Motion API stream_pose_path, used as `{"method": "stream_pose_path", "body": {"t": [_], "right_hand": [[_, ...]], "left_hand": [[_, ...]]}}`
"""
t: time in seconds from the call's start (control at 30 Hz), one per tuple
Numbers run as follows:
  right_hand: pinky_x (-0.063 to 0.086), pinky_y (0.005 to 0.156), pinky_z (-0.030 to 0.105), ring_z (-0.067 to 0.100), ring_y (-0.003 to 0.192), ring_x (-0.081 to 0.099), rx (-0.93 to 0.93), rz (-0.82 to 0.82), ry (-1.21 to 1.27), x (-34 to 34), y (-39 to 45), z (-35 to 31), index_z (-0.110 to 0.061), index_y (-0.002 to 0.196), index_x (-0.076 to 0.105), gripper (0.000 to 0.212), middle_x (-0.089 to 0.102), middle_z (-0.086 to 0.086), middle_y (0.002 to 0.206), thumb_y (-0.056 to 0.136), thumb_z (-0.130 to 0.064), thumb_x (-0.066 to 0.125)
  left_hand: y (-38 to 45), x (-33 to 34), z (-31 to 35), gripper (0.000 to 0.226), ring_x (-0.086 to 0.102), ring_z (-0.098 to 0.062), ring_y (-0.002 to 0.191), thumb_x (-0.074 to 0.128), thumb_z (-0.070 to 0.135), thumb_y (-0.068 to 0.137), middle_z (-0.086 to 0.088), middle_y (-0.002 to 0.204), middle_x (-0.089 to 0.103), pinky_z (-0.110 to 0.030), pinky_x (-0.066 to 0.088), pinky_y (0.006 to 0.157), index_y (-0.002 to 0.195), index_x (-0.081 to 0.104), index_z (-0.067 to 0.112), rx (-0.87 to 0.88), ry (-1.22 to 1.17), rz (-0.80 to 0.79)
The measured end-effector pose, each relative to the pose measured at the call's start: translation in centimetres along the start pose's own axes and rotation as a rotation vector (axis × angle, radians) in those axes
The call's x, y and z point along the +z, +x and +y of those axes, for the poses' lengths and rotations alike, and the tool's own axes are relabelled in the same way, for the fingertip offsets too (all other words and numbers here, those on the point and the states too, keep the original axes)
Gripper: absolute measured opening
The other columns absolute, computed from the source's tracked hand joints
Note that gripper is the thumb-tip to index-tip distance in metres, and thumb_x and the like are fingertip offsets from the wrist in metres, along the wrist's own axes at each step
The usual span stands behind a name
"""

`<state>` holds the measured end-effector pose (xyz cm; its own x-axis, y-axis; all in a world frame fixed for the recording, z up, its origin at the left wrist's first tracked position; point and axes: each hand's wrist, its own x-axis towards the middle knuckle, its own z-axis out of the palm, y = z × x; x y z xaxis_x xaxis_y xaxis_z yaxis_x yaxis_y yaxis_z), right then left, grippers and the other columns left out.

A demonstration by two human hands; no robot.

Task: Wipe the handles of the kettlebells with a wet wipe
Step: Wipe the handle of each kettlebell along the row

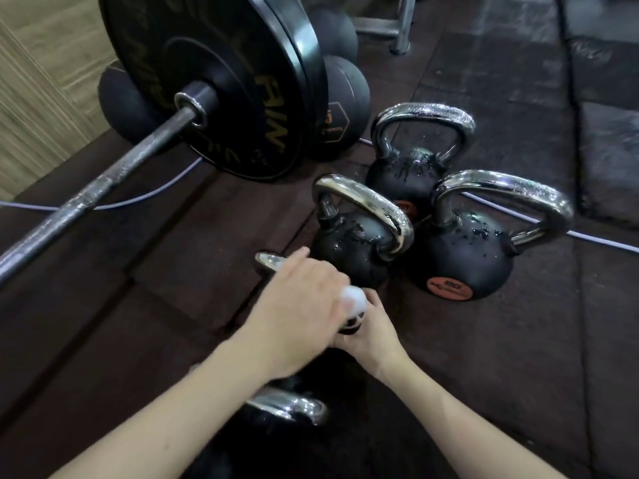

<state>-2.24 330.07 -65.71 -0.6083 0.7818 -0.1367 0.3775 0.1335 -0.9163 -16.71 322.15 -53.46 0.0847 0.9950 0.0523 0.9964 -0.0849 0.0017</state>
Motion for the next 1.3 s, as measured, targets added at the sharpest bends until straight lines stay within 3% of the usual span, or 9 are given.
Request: {"method": "stream_pose_path", "body": {"t": [0.13, 0.27, 0.43, 0.57, 0.77, 0.9, 1.03, 1.2, 1.3], "right_hand": [[0.056, 0.097, 0.036, 0.01, 0.11, 0.064, 0.023, -0.004, 0.083, -0.2, -0.2, -0.8, -0.074, 0.101, 0.056, 0.072, 0.061, -0.008, 0.119, 0.049, -0.043, 0.095], [0.043, 0.111, 0.018, -0.005, 0.12, 0.054, 0.008, -0.049, 0.059, 0.0, -0.1, 0.7, -0.045, 0.145, 0.052, 0.107, 0.047, -0.019, 0.129, 0.05, -0.041, 0.102], [0.044, 0.114, 0.028, 0.001, 0.124, 0.056, 0.018, -0.039, 0.066, 0.1, -0.2, 1.1, -0.048, 0.147, 0.05, 0.109, 0.05, -0.018, 0.132, 0.05, -0.048, 0.101], [0.052, 0.104, 0.032, 0.001, 0.12, 0.058, 0.032, -0.026, 0.037, 0.1, -0.4, 0.8, -0.064, 0.123, 0.055, 0.08, 0.058, -0.022, 0.123, 0.053, -0.057, 0.092], [0.041, 0.114, 0.024, 0.0, 0.129, 0.053, 0.02, -0.053, 0.076, 0.0, -0.3, 1.0, -0.045, 0.149, 0.048, 0.107, 0.055, -0.016, 0.138, 0.054, -0.052, 0.099], [0.04, 0.119, 0.031, 0.0, 0.132, 0.054, 0.037, -0.07, 0.097, 0.1, -0.5, 1.2, -0.054, 0.148, 0.042, 0.109, 0.058, -0.018, 0.141, 0.055, -0.055, 0.097], [0.045, 0.115, 0.032, 0.0, 0.13, 0.057, 0.056, -0.074, 0.094, 0.1, -0.4, 1.3, -0.048, 0.147, 0.047, 0.109, 0.063, -0.017, 0.138, 0.051, -0.059, 0.096], [0.051, 0.089, 0.019, -0.008, 0.11, 0.062, 0.053, -0.067, 0.08, 0.1, -0.7, 0.9, -0.051, 0.116, 0.062, 0.054, 0.068, -0.028, 0.115, 0.067, -0.047, 0.084], [0.05, 0.102, 0.022, -0.004, 0.119, 0.06, 0.038, -0.059, 0.095, 0.2, -0.4, 1.2, -0.049, 0.135, 0.057, 0.085, 0.066, -0.019, 0.127, 0.059, -0.051, 0.096]], "left_hand": [[0.3, 1.1, -0.2, 0.034, 0.064, -0.027, 0.103, 0.044, 0.038, 0.102, -0.002, 0.107, 0.066, -0.044, 0.036, 0.112, 0.119, 0.065, 0.016, 0.063, -0.066, 0.094], [-0.8, 0.5, -4.6, 0.027, 0.053, -0.025, 0.096, 0.036, 0.032, 0.108, 0.005, 0.1, 0.058, -0.044, 0.042, 0.092, 0.118, 0.061, 0.031, -0.1, -0.158, 0.137], [-0.7, -0.1, -3.6, 0.03, 0.055, -0.025, 0.104, 0.034, 0.03, 0.109, 0.007, 0.104, 0.061, -0.047, 0.04, 0.104, 0.115, 0.063, 0.036, -0.202, -0.139, 0.131], [-0.1, 0.6, 1.7, 0.031, 0.059, -0.024, 0.109, 0.04, 0.035, 0.104, 0.003, 0.109, 0.063, -0.048, 0.034, 0.118, 0.119, 0.065, 0.024, -0.07, -0.109, 0.019], [-0.2, -0.2, -3.7, 0.024, 0.055, -0.029, 0.087, 0.034, 0.032, 0.108, 0.005, 0.09, 0.057, -0.047, 0.047, 0.079, 0.105, 0.058, 0.033, -0.109, -0.154, 0.118], [-1.8, 0.6, -6.4, 0.032, 0.062, -0.02, 0.099, 0.029, 0.042, 0.112, 0.013, 0.091, 0.056, -0.037, 0.045, 0.09, 0.094, 0.055, 0.038, -0.47, -0.418, 0.18], [-1.0, -0.4, -0.9, 0.036, 0.058, -0.032, 0.122, 0.032, 0.031, 0.106, 0.001, 0.109, 0.066, -0.054, 0.036, 0.115, 0.112, 0.067, 0.029, -0.243, -0.104, 0.108], [0.0, 1.1, 3.5, 0.039, 0.054, -0.022, 0.121, 0.028, 0.038, 0.107, 0.004, 0.117, 0.058, -0.048, 0.021, 0.127, 0.12, 0.063, 0.025, -0.081, 0.024, -0.011], [0.1, 0.4, 0.9, 0.036, 0.056, -0.023, 0.109, 0.031, 0.043, 0.106, 0.006, 0.108, 0.06, -0.05, 0.029, 0.121, 0.117, 0.064, 0.033, -0.174, -0.058, 0.083]]}}
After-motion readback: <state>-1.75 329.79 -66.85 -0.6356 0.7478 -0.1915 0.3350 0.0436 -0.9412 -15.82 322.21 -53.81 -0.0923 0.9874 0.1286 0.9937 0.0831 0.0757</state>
